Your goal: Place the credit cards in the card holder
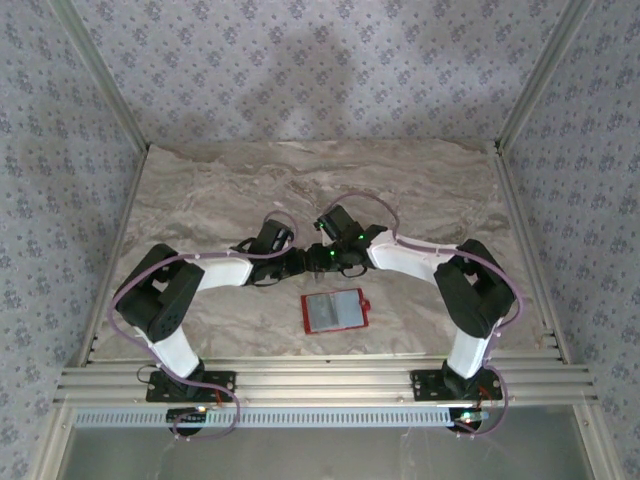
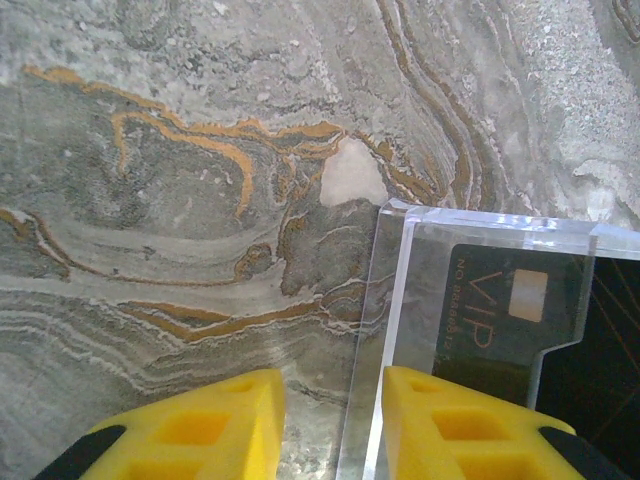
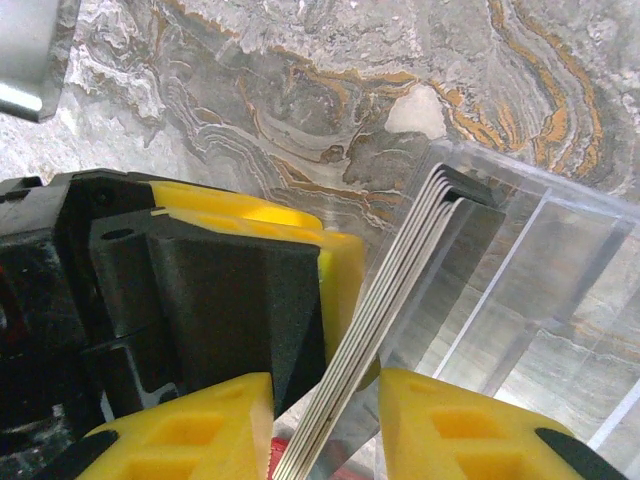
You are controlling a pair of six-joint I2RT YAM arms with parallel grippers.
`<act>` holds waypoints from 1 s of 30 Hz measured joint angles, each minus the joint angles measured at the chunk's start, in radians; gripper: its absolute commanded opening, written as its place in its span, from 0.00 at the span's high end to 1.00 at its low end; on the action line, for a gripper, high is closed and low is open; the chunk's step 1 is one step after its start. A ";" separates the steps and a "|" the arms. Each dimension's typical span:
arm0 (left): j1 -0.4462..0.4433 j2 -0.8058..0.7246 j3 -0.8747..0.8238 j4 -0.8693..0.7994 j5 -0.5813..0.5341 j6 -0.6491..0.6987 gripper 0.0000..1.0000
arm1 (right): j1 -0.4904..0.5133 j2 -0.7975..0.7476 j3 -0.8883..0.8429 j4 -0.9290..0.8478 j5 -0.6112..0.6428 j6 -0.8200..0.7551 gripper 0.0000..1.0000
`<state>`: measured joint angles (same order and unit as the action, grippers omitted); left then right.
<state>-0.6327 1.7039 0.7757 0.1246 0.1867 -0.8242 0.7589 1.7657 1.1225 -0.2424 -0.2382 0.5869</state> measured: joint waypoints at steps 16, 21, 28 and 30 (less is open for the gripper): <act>-0.005 0.002 0.002 0.000 -0.007 0.000 0.68 | -0.035 -0.043 -0.095 0.125 -0.102 0.046 0.68; -0.010 0.007 0.012 -0.010 -0.017 0.000 0.68 | -0.040 -0.053 -0.099 0.129 -0.107 0.053 0.71; -0.011 0.012 0.018 -0.015 -0.018 0.000 0.68 | -0.048 -0.053 -0.103 0.127 -0.107 0.053 0.77; -0.011 0.013 0.021 -0.016 -0.018 0.000 0.68 | -0.048 -0.055 -0.105 0.127 -0.107 0.054 0.78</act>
<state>-0.6437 1.7168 0.7967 0.1081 0.1684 -0.8242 0.7109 1.7103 1.0172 -0.1150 -0.3450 0.6407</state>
